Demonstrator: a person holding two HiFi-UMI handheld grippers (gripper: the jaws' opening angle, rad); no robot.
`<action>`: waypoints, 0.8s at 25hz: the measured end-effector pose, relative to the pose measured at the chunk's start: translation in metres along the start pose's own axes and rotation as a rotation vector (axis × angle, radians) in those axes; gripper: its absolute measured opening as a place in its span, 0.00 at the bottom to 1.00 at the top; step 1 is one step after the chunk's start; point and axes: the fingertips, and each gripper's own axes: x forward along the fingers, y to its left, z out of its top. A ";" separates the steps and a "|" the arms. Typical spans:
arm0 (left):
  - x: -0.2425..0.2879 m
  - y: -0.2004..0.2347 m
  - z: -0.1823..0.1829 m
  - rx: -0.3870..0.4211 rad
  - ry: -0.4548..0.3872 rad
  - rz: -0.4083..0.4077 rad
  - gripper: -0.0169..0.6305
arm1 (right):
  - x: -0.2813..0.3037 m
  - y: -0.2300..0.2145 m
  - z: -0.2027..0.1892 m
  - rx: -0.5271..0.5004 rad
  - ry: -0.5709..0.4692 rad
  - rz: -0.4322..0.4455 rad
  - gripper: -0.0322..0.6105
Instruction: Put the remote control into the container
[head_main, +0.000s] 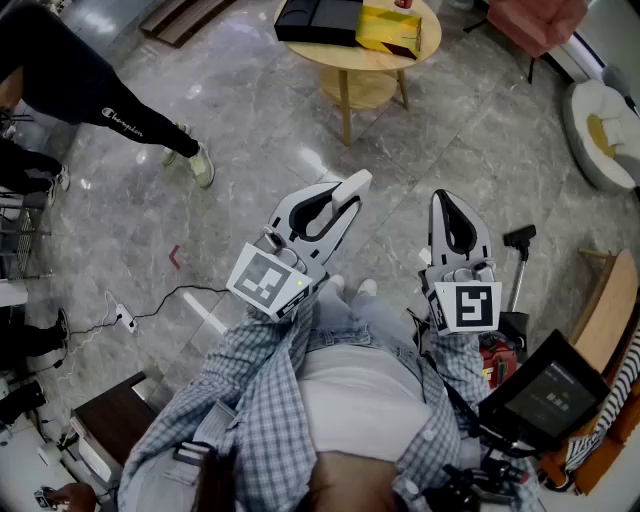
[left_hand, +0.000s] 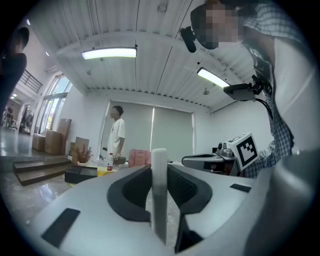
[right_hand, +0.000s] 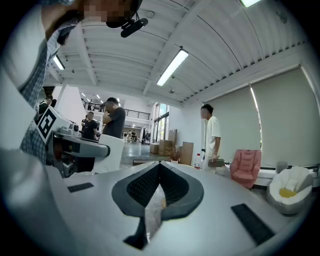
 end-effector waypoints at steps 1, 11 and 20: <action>0.000 -0.001 0.001 0.002 0.000 0.000 0.17 | -0.001 0.000 0.001 -0.002 -0.001 0.001 0.06; -0.006 -0.001 0.001 0.007 0.003 0.025 0.17 | -0.001 0.005 0.009 -0.035 -0.022 0.012 0.06; -0.001 -0.009 0.001 0.008 0.012 0.043 0.17 | -0.010 -0.008 0.002 -0.022 -0.009 0.018 0.06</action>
